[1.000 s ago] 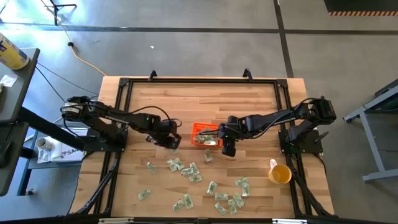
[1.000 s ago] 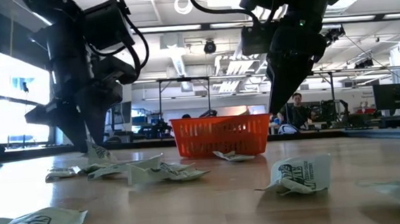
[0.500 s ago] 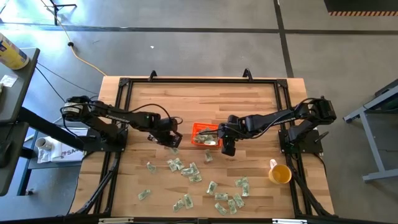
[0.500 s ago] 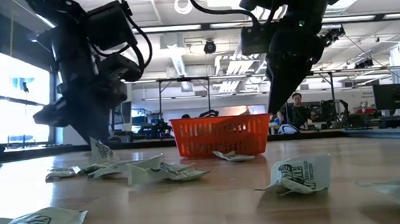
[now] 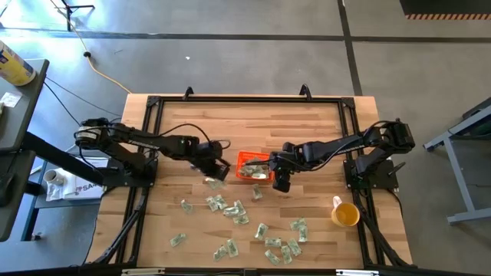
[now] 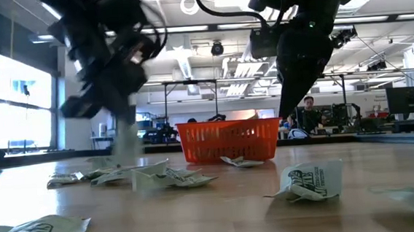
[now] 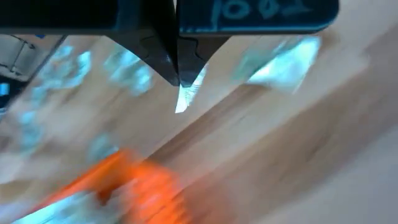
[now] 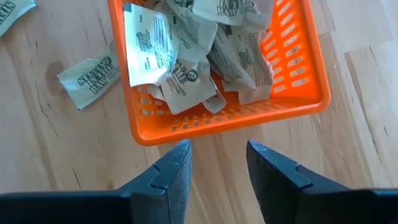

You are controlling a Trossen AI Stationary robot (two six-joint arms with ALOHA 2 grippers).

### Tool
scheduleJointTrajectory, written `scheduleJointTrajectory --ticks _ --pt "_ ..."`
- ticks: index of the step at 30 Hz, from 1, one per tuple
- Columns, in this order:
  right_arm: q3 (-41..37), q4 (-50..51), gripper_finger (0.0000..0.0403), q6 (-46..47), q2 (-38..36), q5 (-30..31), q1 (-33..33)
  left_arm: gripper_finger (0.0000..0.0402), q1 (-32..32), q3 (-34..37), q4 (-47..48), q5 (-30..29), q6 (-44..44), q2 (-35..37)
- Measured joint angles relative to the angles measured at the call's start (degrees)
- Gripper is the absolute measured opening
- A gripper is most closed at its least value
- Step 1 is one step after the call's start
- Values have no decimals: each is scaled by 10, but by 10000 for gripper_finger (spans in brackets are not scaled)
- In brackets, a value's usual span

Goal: Pick and place Stevia / Truvia into bins
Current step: Put the light green stevia packet into the orange bin

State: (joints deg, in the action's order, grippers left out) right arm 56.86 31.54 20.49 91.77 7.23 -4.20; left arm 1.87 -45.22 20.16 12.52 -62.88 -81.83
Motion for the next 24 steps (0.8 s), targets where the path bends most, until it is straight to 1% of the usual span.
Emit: scheduleJointTrajectory --ticks 3,5,9,12,16,21,24 --pt "0 10 140 15 -5 15 -14 32 0 -48 13 -41 50 12" --pt "1 25 137 22 -10 29 -25 35 0 -86 2 -70 81 16" --pt "1 63 134 50 -14 63 -40 22 16 -136 6 -104 143 3" --pt "1 89 134 77 -21 90 -54 22 43 -146 7 -104 164 -23" --pt "1 110 133 112 -43 128 -83 26 69 -145 -17 -74 163 -72" --pt "1 152 133 149 -61 164 -108 64 71 -145 -102 -57 162 -122" --pt "-1 171 133 155 -61 165 -114 87 67 -145 -105 -52 161 -131"
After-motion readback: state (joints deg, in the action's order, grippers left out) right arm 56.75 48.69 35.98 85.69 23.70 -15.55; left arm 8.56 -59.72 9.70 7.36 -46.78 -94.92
